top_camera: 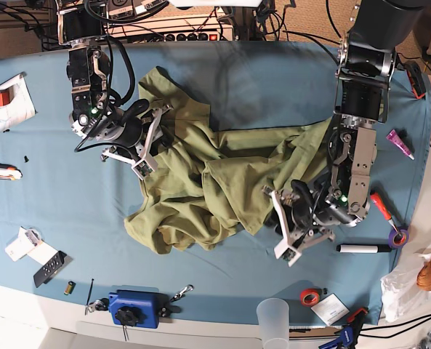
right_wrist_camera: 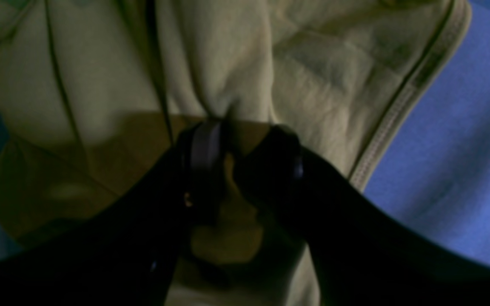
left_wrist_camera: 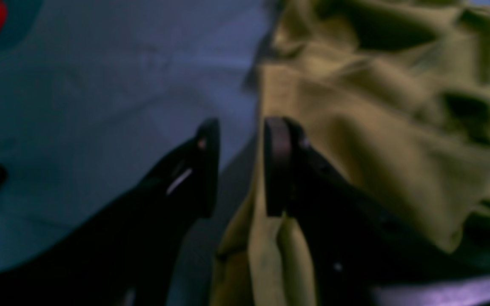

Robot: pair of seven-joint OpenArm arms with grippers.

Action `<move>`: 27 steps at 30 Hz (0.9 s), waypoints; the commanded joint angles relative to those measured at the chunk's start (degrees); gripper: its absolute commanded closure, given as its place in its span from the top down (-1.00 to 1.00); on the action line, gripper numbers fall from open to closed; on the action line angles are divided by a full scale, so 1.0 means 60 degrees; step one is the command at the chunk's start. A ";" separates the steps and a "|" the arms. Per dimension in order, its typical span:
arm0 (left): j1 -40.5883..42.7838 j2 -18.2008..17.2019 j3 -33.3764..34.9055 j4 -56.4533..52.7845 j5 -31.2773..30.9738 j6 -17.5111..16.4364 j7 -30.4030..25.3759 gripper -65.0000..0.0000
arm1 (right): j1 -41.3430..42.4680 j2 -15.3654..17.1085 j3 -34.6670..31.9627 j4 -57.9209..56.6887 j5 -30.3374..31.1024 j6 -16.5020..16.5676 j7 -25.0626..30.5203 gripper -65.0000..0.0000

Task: Layout the t-shirt on the table in an organized manner, then fold the t-shirt properly
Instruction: 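Grasp the shirt fabric with both grippers near the middle, then pull the grasped fabric apart with both grippers to spread the shirt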

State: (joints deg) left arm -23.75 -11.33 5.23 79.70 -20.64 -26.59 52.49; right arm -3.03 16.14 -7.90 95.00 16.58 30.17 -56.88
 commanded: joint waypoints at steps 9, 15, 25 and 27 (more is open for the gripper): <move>-0.0310 0.0007 -0.0018 -0.0390 -0.0667 -0.0324 -0.0178 -0.41 | -0.0186 0.0168 0.0022 -0.0102 -0.0772 -0.0036 -0.1198 -0.38; -0.0361 0.0011 -0.0018 -0.0386 -0.0670 0.0182 -0.0175 -0.58 | -0.0182 0.0168 0.0022 -0.0102 -0.0772 -0.0036 -0.1202 -0.38; -0.0361 0.0007 -0.0018 -0.0386 -0.0667 0.0186 -0.0182 -0.92 | -0.0182 0.0168 0.0022 -0.0102 -0.0772 -0.0036 -0.1202 -0.38; -0.0361 0.0007 -0.0018 -0.0386 -0.0667 0.0182 -0.0182 -1.00 | -0.0182 0.0168 0.0022 -0.0102 -0.0772 -0.0036 -0.1198 -0.38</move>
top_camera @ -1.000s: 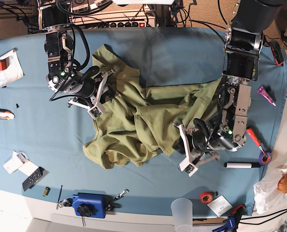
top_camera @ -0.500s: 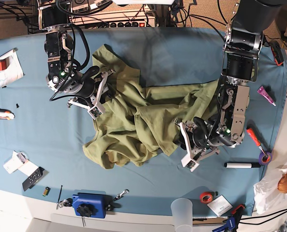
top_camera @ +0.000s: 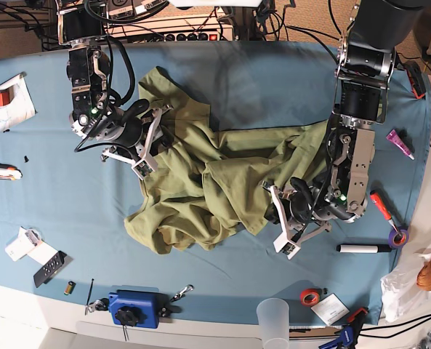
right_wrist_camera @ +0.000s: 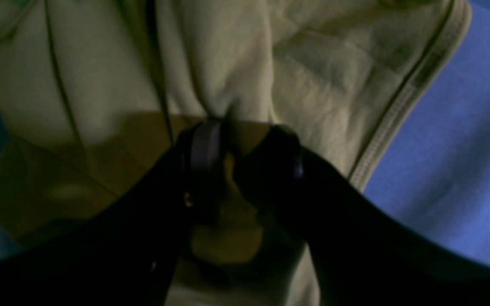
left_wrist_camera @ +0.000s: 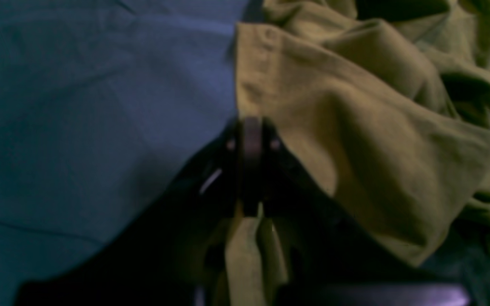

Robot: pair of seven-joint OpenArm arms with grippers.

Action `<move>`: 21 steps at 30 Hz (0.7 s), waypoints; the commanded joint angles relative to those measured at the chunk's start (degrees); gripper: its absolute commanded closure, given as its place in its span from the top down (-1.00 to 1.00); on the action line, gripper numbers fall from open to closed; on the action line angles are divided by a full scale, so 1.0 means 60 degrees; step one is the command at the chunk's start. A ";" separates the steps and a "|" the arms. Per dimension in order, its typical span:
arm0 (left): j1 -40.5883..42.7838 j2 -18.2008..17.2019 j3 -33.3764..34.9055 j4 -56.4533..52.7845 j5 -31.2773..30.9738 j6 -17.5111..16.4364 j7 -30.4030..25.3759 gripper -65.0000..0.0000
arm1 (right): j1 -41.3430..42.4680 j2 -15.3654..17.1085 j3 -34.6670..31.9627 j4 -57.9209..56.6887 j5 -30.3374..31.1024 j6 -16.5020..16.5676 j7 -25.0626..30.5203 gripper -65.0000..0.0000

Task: Layout the t-shirt on the table in an organized manner, then fold the t-shirt properly
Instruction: 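Pull the grasped fabric apart with both grippers to spread the shirt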

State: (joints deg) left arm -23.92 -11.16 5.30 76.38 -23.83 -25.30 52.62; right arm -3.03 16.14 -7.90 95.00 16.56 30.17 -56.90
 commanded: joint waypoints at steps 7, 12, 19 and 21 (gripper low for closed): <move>-0.0361 -0.0029 -0.0029 0.0182 -0.0022 -0.0026 -0.0197 -1.00 | -0.0182 0.0168 0.0022 -0.0102 -0.0769 -0.0036 -0.1195 -0.38; -0.0619 -0.0055 -0.0040 0.0594 0.0280 0.0098 -0.0018 -1.00 | -0.0186 0.0168 0.0022 -0.0102 -0.0772 -0.0036 -0.1249 -0.38; -0.0987 -0.0051 -0.0036 0.0747 0.1158 0.0401 -0.0007 -1.00 | -0.0328 0.0171 0.0022 -0.0102 -0.1042 -0.0084 -0.1457 -0.39; -0.0976 -0.0055 -0.0036 0.0747 0.1610 0.0404 -0.0073 -1.00 | -0.0455 0.0175 0.0022 -0.0102 -0.1344 -0.0259 -0.1443 -0.39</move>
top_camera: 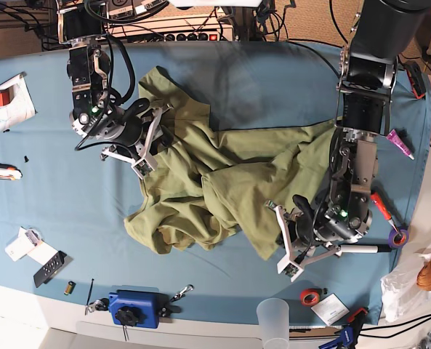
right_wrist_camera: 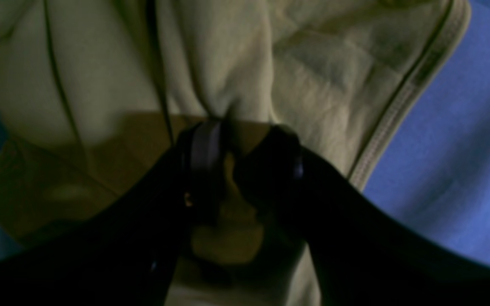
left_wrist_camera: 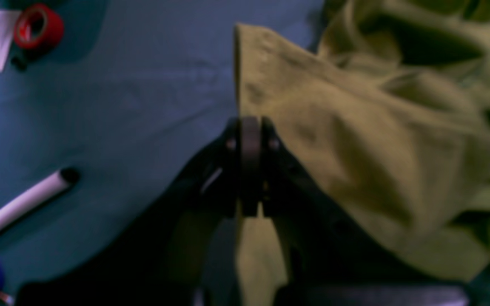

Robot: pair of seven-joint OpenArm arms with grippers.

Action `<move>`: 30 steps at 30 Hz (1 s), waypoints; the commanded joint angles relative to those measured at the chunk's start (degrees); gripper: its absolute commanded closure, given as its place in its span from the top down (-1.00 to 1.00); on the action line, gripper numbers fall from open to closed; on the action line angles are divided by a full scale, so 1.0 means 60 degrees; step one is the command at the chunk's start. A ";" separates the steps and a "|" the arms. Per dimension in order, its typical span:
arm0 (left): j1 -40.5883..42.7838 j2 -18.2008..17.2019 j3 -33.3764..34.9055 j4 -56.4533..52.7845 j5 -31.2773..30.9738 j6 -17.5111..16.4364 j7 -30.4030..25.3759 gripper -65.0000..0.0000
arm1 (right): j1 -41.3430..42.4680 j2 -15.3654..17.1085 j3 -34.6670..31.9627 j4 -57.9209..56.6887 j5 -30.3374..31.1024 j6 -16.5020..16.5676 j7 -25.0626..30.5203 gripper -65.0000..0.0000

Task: Layout the t-shirt on the table in an organized manner, then fold the t-shirt properly
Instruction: 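Pull the grasped fabric apart with both grippers to spread the shirt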

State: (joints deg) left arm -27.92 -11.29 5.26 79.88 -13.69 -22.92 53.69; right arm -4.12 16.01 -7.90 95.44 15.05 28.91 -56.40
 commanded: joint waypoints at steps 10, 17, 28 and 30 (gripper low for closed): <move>-0.0295 -0.1013 -0.0029 -0.0583 0.1279 0.1319 -0.2579 -1.00 | -0.1111 0.0503 0.0022 -0.0157 -0.1231 -0.0058 -0.1410 -0.39; -0.0477 -0.1300 -0.0029 -0.2521 0.1348 0.2277 -0.4717 -1.00 | -0.1490 0.0667 0.0022 0.0430 -0.0900 0.0015 -0.1308 -0.39; -0.2412 -0.1322 -0.0029 -0.4845 0.1789 0.2353 -0.5410 -1.00 | -0.2251 0.0667 0.0022 0.2488 -0.0903 0.0182 -0.1290 -0.39; -0.2656 -0.1322 -0.0029 -0.5100 0.1785 0.2353 -0.5537 -1.00 | -0.2495 0.0667 0.0022 0.2725 -0.0907 0.0331 -0.1304 -0.39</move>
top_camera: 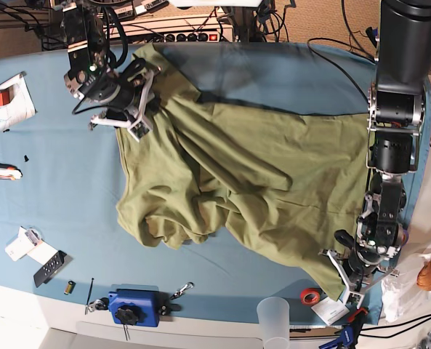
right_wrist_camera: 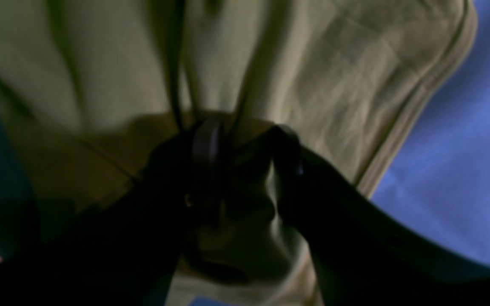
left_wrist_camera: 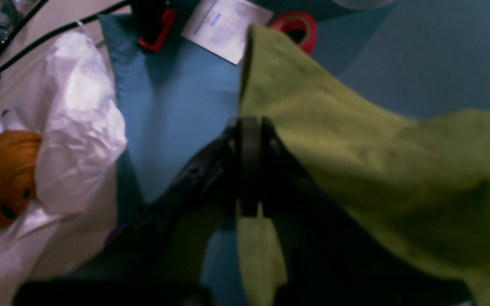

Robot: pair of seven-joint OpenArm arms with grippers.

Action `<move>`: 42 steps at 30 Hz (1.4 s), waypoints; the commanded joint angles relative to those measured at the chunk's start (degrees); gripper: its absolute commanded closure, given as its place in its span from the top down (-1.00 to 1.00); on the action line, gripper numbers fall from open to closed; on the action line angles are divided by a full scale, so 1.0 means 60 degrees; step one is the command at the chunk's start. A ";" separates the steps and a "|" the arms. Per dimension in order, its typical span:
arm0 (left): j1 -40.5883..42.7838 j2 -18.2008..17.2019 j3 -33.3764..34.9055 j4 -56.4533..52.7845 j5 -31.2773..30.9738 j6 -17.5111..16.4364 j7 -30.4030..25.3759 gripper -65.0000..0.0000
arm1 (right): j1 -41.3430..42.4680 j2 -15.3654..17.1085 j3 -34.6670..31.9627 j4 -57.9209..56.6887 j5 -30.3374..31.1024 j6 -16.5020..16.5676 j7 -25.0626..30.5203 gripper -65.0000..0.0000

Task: Layout the t-shirt on the table in an organized manner, then fold the t-shirt properly
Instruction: 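Pull the grasped fabric apart with both grippers to spread the shirt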

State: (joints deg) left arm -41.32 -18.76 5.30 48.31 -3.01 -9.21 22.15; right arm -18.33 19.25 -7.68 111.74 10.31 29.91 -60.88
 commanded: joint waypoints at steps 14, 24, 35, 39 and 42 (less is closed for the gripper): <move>-0.0845 -0.0106 -0.0036 -0.1927 0.0470 0.0025 -0.1942 -1.00 | -0.0645 0.0124 -0.0015 0.0590 -0.0157 0.0186 -0.0423 -0.39; -0.0834 -0.0211 -0.0036 -0.0758 -0.0652 0.0929 0.0885 -0.21 | -0.0087 0.0124 0.0200 0.0590 -0.0153 0.0186 -0.0178 -0.39; 0.1082 -0.1231 -0.0040 0.4113 -0.3009 -0.0219 0.5082 -0.21 | 0.0984 0.0124 0.1931 0.0590 0.0171 0.0182 0.0251 -0.39; 0.2375 -0.1537 -0.0040 0.5563 -0.2699 -0.0098 0.5439 -0.21 | 0.1155 0.0124 0.2317 0.0590 0.0568 0.0182 0.0251 -0.39; 0.3286 -0.1701 -0.0080 0.6353 -0.2368 0.0109 0.5599 -0.21 | 0.1151 0.0124 0.2379 0.0590 0.0565 0.0186 0.0204 -0.39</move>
State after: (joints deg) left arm -20.05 -28.27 5.21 85.65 -17.12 -8.75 56.45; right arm -12.05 19.31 6.26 114.39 13.47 31.27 -60.45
